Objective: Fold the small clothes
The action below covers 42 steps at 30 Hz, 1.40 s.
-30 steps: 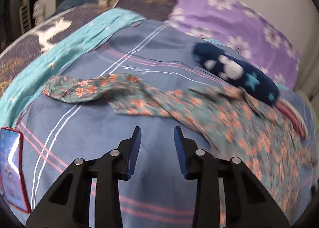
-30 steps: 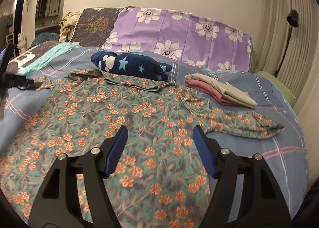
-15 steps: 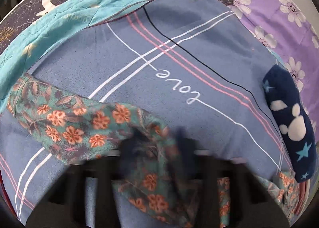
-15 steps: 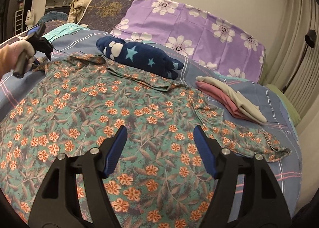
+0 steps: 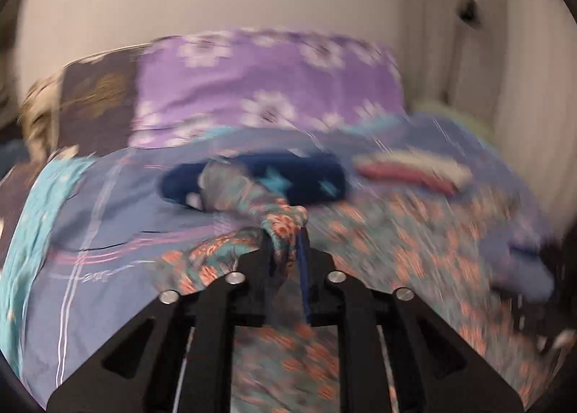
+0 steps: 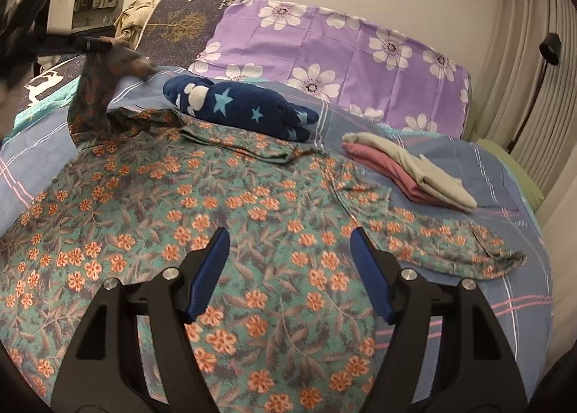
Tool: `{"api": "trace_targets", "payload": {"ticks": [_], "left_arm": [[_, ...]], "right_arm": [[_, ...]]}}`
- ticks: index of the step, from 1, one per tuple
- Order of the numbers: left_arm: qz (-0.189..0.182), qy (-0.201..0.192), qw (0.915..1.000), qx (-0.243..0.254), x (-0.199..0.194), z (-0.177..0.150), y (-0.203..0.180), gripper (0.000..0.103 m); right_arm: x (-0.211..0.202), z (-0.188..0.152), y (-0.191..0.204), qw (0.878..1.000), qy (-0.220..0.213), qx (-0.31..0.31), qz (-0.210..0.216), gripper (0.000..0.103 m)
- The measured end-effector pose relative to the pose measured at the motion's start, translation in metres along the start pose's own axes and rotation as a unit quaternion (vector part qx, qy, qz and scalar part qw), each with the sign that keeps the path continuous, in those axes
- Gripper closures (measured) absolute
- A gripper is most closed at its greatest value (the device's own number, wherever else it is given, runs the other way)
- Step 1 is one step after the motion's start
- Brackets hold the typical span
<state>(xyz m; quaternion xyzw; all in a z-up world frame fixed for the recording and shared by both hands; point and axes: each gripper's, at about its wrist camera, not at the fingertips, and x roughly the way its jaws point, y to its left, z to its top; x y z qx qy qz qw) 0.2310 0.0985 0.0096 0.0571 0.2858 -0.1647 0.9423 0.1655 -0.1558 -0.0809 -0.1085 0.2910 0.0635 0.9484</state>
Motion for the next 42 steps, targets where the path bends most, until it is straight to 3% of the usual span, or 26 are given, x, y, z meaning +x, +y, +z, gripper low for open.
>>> {"api": "trace_targets", "payload": {"ticks": [1, 4, 8, 12, 14, 18, 21, 26, 28, 29, 30, 31, 34, 37, 39, 42], "left_arm": [[0.001, 0.017, 0.9996, 0.024, 0.007, -0.01, -0.017, 0.071], [0.009, 0.068, 0.9956, 0.064, 0.027, -0.045, -0.041, 0.069], [0.057, 0.099, 0.9917, 0.058, 0.033, -0.079, -0.022, 0.066], [0.114, 0.097, 0.9876, 0.046, 0.027, -0.085, 0.009, 0.05], [0.148, 0.102, 0.9825, 0.05, 0.028, -0.088, 0.023, 0.048], [0.175, 0.126, 0.9757, 0.037, 0.037, -0.092, 0.04, 0.048], [0.201, 0.139, 0.9697, 0.011, 0.047, -0.098, 0.059, 0.048], [0.208, 0.127, 0.9694, -0.025, 0.057, -0.099, 0.077, 0.039], [0.21, 0.127, 0.9691, -0.028, 0.061, -0.098, 0.08, 0.038], [0.212, 0.126, 0.9688, -0.028, 0.062, -0.098, 0.08, 0.038], [0.215, 0.125, 0.968, -0.028, 0.062, -0.098, 0.081, 0.038], [0.219, 0.125, 0.9671, -0.029, 0.063, -0.097, 0.082, 0.038], [0.232, 0.12, 0.9647, -0.034, 0.061, -0.098, 0.083, 0.038], [0.25, 0.111, 0.9611, -0.037, 0.057, -0.097, 0.084, 0.038], [0.254, 0.109, 0.9605, -0.035, 0.057, -0.096, 0.083, 0.038], [0.264, 0.113, 0.9576, -0.022, 0.059, -0.097, 0.079, 0.038]], "right_arm": [[-0.001, -0.003, -0.005, 1.0, 0.007, 0.007, 0.0, 0.033], [-0.002, -0.009, -0.018, 0.999, 0.024, 0.023, -0.001, 0.033], [0.003, -0.008, -0.036, 0.998, 0.045, 0.043, 0.013, 0.033], [0.026, 0.008, -0.045, 0.996, 0.056, 0.051, 0.053, 0.033], [0.049, 0.023, -0.048, 0.992, 0.07, 0.055, 0.087, 0.034], [0.102, 0.052, -0.048, 0.985, 0.082, 0.053, 0.144, 0.037], [0.149, 0.07, -0.038, 0.986, 0.082, 0.031, 0.144, 0.035], [0.206, 0.084, -0.02, 0.977, 0.107, 0.036, 0.18, 0.024], [0.217, 0.089, -0.007, 0.974, 0.107, 0.028, 0.196, 0.025], [0.219, 0.091, -0.001, 0.973, 0.107, 0.021, 0.204, 0.046], [0.219, 0.095, 0.007, 0.972, 0.115, 0.012, 0.206, 0.078], [0.213, 0.101, 0.008, 0.972, 0.114, 0.019, 0.205, 0.083], [0.158, 0.125, -0.008, 0.966, 0.044, 0.074, 0.242, 0.086], [0.103, 0.142, -0.044, 0.962, 0.003, 0.14, 0.233, 0.086], [0.098, 0.141, -0.072, 0.956, 0.043, 0.195, 0.216, 0.085], [0.133, 0.119, -0.095, 0.94, 0.131, 0.24, 0.204, 0.081]]}}
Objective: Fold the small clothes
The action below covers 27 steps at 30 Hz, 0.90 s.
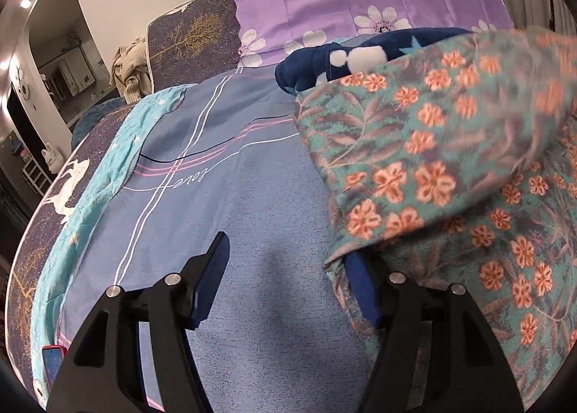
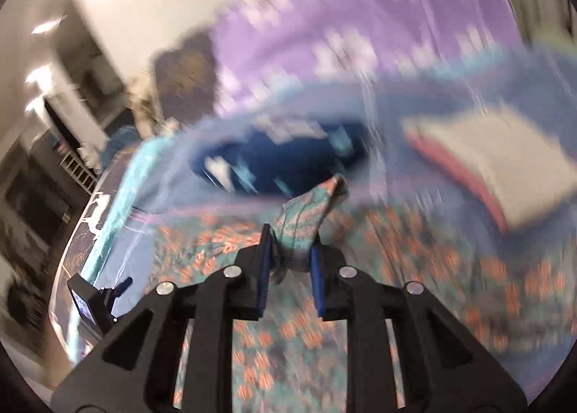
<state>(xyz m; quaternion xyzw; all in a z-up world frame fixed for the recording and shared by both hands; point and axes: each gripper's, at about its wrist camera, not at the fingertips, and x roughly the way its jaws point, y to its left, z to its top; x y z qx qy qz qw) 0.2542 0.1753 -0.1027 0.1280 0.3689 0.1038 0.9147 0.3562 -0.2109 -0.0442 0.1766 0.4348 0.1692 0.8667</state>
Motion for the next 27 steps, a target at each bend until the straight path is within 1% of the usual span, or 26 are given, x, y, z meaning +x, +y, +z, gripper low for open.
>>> {"api": "trace_targets", "payload": {"ticks": [2, 4, 6, 7, 9, 11, 13, 14, 16, 17, 18, 19, 20, 21, 22, 23, 24, 25, 27], "left_arm": [[0.006, -0.001, 1.0, 0.005, 0.0, 0.0, -0.002, 0.038], [0.005, 0.0, 1.0, 0.004, 0.0, 0.0, -0.001, 0.038], [0.003, 0.002, 1.0, 0.002, 0.001, 0.0, 0.0, 0.038], [0.004, 0.004, 1.0, 0.003, 0.003, 0.0, 0.0, 0.038], [0.008, 0.006, 0.9999, 0.006, 0.004, 0.0, -0.002, 0.038], [0.013, 0.007, 0.9998, 0.011, 0.005, 0.0, -0.004, 0.037], [0.017, 0.006, 0.9997, 0.015, 0.005, -0.001, -0.006, 0.037], [0.018, 0.007, 0.9997, 0.015, 0.005, -0.001, -0.007, 0.036], [0.02, 0.009, 0.9996, 0.015, 0.006, -0.001, -0.007, 0.035], [0.022, 0.01, 0.9996, 0.015, 0.006, -0.001, -0.007, 0.034], [0.023, 0.01, 0.9996, 0.015, 0.006, -0.001, -0.007, 0.033], [0.023, 0.01, 0.9996, 0.014, 0.006, -0.002, -0.006, 0.033], [0.023, 0.01, 0.9996, 0.012, 0.006, -0.002, -0.006, 0.033], [0.022, 0.01, 0.9996, 0.011, 0.006, -0.002, -0.005, 0.032], [0.023, 0.01, 0.9996, 0.011, 0.006, -0.002, -0.004, 0.032], [0.024, 0.011, 0.9996, 0.011, 0.007, -0.002, -0.004, 0.032], [0.025, 0.011, 0.9996, 0.012, 0.007, -0.002, -0.005, 0.031], [0.026, 0.011, 0.9995, 0.013, 0.007, -0.002, -0.005, 0.031], [0.031, 0.01, 0.9993, 0.017, 0.007, -0.002, -0.007, 0.031]], "right_arm": [[0.012, -0.005, -0.021, 1.0, 0.012, 0.01, -0.019, 0.08], [0.018, -0.015, -0.042, 1.0, 0.014, 0.02, -0.015, 0.074], [0.022, -0.026, -0.056, 1.0, 0.014, 0.024, -0.004, 0.063], [0.023, -0.033, -0.058, 1.0, 0.019, 0.019, -0.001, 0.061], [0.026, -0.042, -0.059, 1.0, 0.031, 0.001, -0.001, 0.053], [0.029, -0.053, -0.054, 0.999, 0.039, -0.034, 0.001, 0.047], [0.036, -0.061, -0.042, 0.996, 0.04, -0.084, 0.001, 0.039], [0.042, -0.065, -0.034, 0.993, 0.038, -0.116, -0.005, 0.032], [0.055, -0.071, -0.019, 0.984, 0.034, -0.171, -0.028, 0.031], [0.058, -0.074, -0.01, 0.979, 0.03, -0.198, -0.039, 0.038], [0.06, -0.075, 0.0, 0.973, 0.026, -0.226, -0.048, 0.073], [0.057, -0.075, 0.012, 0.967, 0.015, -0.248, -0.06, 0.091], [0.048, -0.07, 0.018, 0.969, -0.004, -0.242, -0.045, 0.098], [0.036, -0.063, 0.019, 0.975, -0.025, -0.22, -0.009, 0.098], [0.024, -0.051, 0.016, 0.983, -0.042, -0.178, 0.029, 0.098], [0.018, -0.041, 0.01, 0.988, -0.047, -0.141, 0.046, 0.098], [0.018, -0.029, -0.002, 0.993, -0.041, -0.092, 0.062, 0.098], [0.021, -0.022, -0.011, 0.995, -0.031, -0.057, 0.069, 0.098], [0.033, -0.014, -0.035, 0.997, -0.006, 0.013, 0.071, 0.095]]}}
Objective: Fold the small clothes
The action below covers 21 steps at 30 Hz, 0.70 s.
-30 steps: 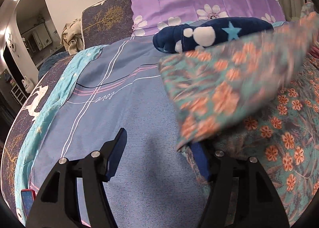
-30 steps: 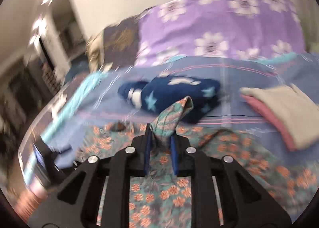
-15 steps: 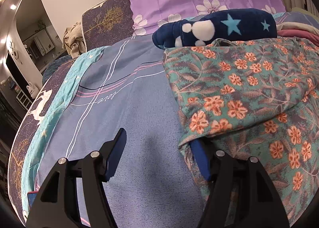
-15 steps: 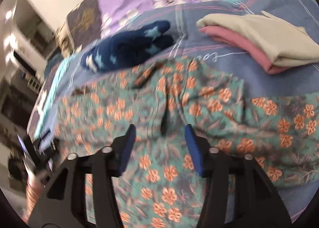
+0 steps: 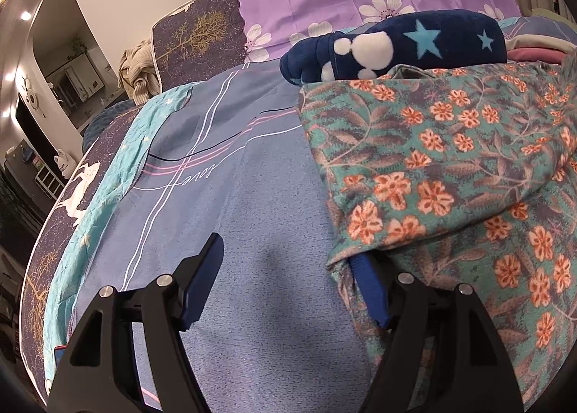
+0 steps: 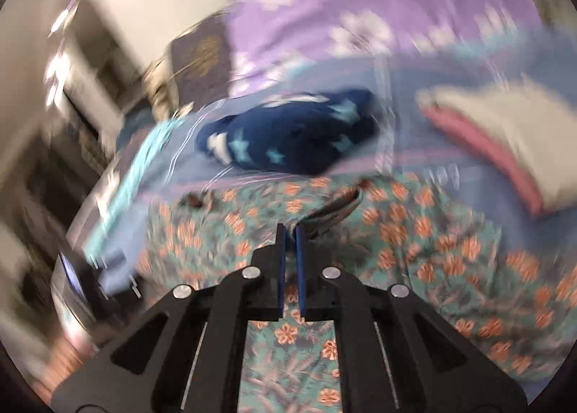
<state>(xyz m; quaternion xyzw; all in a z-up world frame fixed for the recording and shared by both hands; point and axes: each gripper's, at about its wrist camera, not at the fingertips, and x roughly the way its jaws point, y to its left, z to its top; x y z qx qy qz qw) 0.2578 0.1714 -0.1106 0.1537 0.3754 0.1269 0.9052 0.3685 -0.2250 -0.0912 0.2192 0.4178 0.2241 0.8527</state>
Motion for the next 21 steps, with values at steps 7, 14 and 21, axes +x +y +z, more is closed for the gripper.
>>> {"api": "trace_targets", "payload": {"ticks": [7, 14, 21], "left_arm": [[0.002, 0.001, 1.0, 0.0, 0.0, -0.001, -0.001, 0.03], [0.008, 0.0, 0.9999, 0.007, 0.0, -0.001, -0.003, 0.029], [0.015, -0.001, 0.9998, 0.009, -0.002, -0.001, -0.005, 0.028]], "right_arm": [[0.012, -0.02, -0.035, 0.999, 0.021, 0.036, 0.024, 0.077], [0.014, -0.053, 0.003, 0.987, 0.052, -0.15, 0.003, 0.033], [0.039, -0.063, 0.054, 0.945, 0.03, -0.309, -0.107, 0.103]]}}
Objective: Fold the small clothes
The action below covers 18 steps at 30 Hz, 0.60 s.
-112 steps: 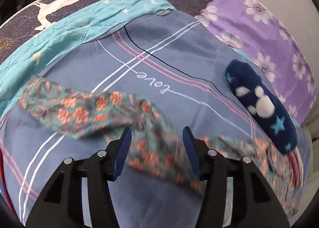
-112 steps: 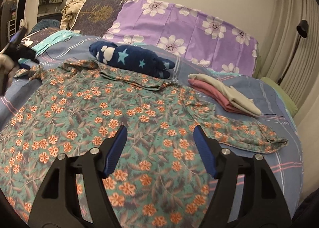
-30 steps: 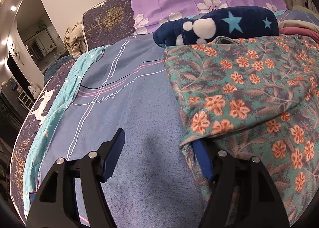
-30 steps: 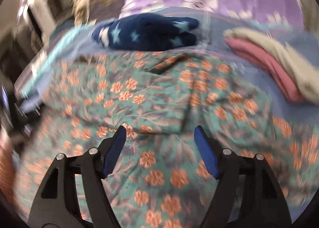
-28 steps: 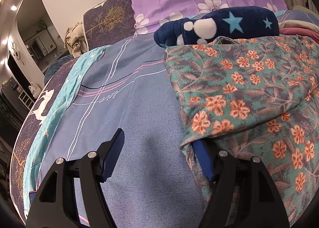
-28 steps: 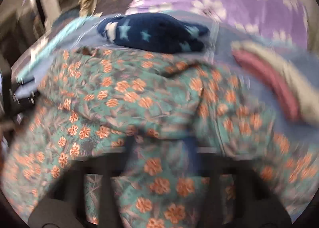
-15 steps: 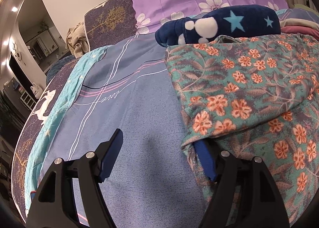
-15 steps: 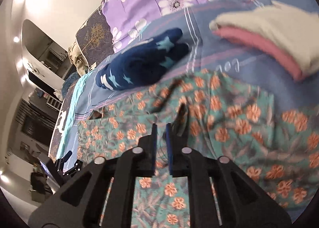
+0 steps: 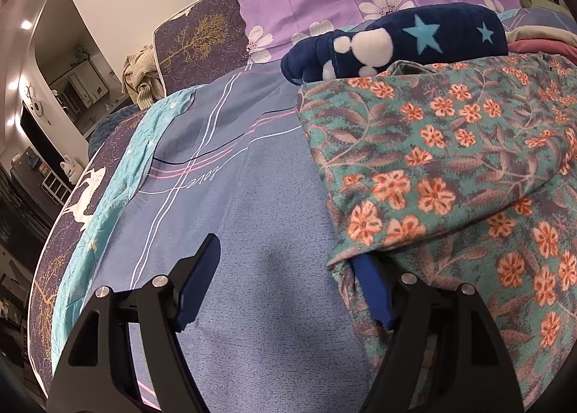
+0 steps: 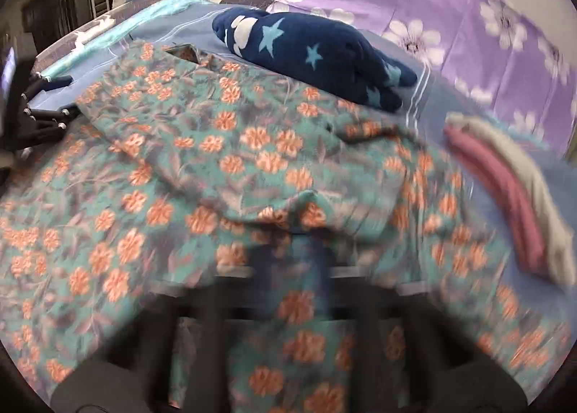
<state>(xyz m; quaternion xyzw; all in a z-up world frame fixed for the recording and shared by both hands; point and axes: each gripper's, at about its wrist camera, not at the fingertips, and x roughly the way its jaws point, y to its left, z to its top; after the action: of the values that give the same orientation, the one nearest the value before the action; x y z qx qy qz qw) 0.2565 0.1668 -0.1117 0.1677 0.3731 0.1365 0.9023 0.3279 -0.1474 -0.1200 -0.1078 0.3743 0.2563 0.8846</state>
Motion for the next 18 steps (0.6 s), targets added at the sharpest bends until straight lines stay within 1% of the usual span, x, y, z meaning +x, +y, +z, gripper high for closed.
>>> {"api": "trace_targets", "payload": {"ticks": [1, 2, 3, 4, 5, 6, 7, 8, 10, 11, 13, 14, 15, 16, 17, 18], "left_arm": [[-0.001, -0.001, 1.0, -0.001, -0.001, 0.0, 0.0, 0.029], [-0.003, -0.003, 1.0, -0.004, -0.002, 0.0, 0.001, 0.03], [-0.008, -0.009, 0.9999, -0.007, -0.004, 0.0, 0.002, 0.037], [-0.015, -0.014, 0.9998, -0.008, -0.007, 0.0, 0.003, 0.044], [-0.018, -0.017, 0.9997, -0.008, -0.008, 0.0, 0.004, 0.047], [-0.017, -0.023, 0.9996, -0.006, -0.011, 0.001, 0.004, 0.052], [-0.014, -0.029, 0.9995, -0.002, -0.014, 0.001, 0.002, 0.055], [-0.01, -0.034, 0.9994, 0.003, -0.016, 0.001, 0.001, 0.056], [-0.004, -0.04, 0.9991, 0.011, -0.018, 0.003, -0.002, 0.057], [-0.004, -0.039, 0.9992, 0.012, -0.018, 0.003, -0.002, 0.057], [-0.014, -0.029, 0.9995, 0.008, -0.016, 0.004, 0.001, 0.057], [-0.018, -0.024, 0.9995, 0.005, -0.016, 0.004, 0.002, 0.057], [-0.022, -0.02, 0.9995, 0.001, -0.018, 0.004, 0.003, 0.057], [-0.023, -0.02, 0.9995, 0.002, -0.021, 0.004, 0.003, 0.057], [-0.022, -0.021, 0.9995, 0.004, -0.026, 0.004, 0.003, 0.057], [-0.02, -0.025, 0.9994, 0.011, -0.032, 0.004, 0.002, 0.057]], "right_arm": [[-0.011, 0.006, -0.012, 0.998, -0.024, 0.045, 0.032, 0.103], [-0.024, 0.013, -0.028, 0.991, -0.049, 0.103, 0.076, 0.103], [-0.036, 0.017, -0.046, 0.977, -0.063, 0.166, 0.122, 0.103], [-0.041, 0.019, -0.059, 0.964, -0.066, 0.208, 0.15, 0.103], [-0.044, 0.022, -0.071, 0.949, -0.066, 0.255, 0.176, 0.103], [-0.048, 0.022, -0.084, 0.936, -0.064, 0.29, 0.191, 0.103], [-0.051, 0.019, -0.095, 0.928, -0.058, 0.315, 0.189, 0.103], [-0.053, 0.018, -0.099, 0.932, -0.052, 0.314, 0.173, 0.103], [-0.054, 0.017, -0.095, 0.955, -0.038, 0.266, 0.128, 0.102], [-0.052, 0.013, -0.093, 0.962, -0.025, 0.245, 0.117, 0.098], [-0.045, -0.003, -0.08, 0.973, 0.002, 0.202, 0.11, 0.094], [-0.039, -0.008, -0.073, 0.979, 0.013, 0.176, 0.099, 0.082], [-0.033, -0.013, -0.061, 0.988, 0.022, 0.135, 0.071, 0.063], [-0.027, -0.016, -0.053, 0.992, 0.025, 0.11, 0.054, 0.055], [-0.018, -0.019, -0.043, 0.996, 0.029, 0.076, 0.041, 0.05], [-0.015, -0.022, -0.039, 0.997, 0.032, 0.063, 0.04, 0.047]]}}
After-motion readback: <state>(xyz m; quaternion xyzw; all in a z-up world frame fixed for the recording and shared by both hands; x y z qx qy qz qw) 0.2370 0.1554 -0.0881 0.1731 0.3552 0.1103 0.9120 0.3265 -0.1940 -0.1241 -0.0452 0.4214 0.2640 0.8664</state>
